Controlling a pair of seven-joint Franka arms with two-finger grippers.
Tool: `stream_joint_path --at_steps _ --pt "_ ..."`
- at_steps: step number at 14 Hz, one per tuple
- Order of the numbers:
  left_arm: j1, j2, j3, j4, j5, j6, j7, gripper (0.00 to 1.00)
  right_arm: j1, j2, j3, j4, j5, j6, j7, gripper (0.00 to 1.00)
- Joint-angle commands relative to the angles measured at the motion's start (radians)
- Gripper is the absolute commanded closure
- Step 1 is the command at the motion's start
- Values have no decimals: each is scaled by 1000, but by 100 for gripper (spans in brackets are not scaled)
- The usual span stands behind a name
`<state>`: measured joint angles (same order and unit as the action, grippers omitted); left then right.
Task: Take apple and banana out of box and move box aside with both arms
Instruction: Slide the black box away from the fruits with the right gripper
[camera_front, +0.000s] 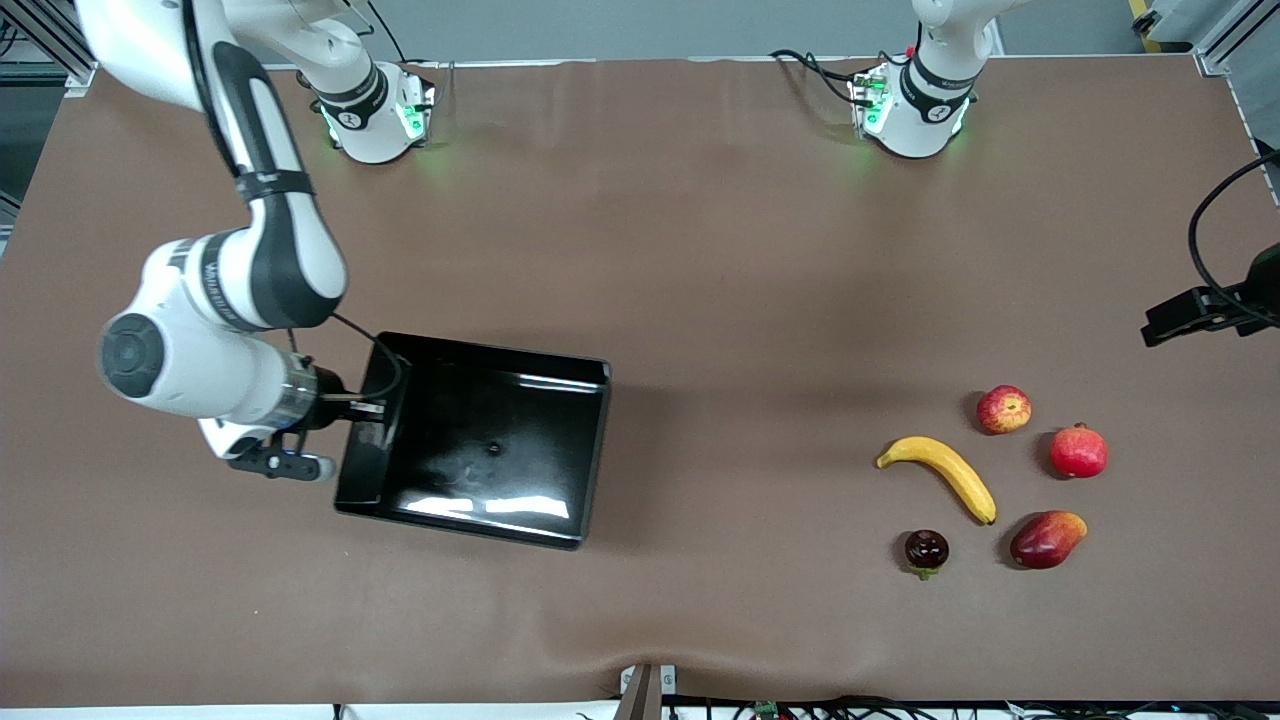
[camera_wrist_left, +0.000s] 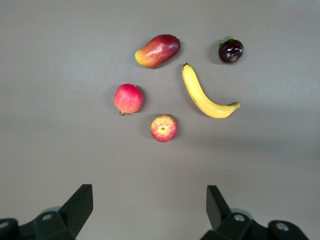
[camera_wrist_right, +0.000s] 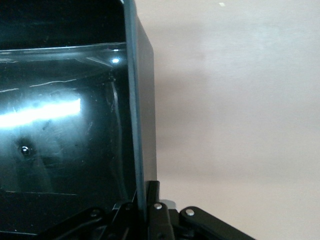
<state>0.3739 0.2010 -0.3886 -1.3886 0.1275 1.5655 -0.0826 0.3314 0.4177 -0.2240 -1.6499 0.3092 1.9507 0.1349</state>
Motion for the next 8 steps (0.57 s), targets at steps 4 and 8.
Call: stream_joint_path --at_steps 4,8 --pt "10 -51 1 -23 -22 -32 26 0 -132 -123 21 -140 -96 2 -147 100" --pt "10 -66 -1 -23 -22 -38 26 0 -218 -120 21 -165 -99 2 -296 100"
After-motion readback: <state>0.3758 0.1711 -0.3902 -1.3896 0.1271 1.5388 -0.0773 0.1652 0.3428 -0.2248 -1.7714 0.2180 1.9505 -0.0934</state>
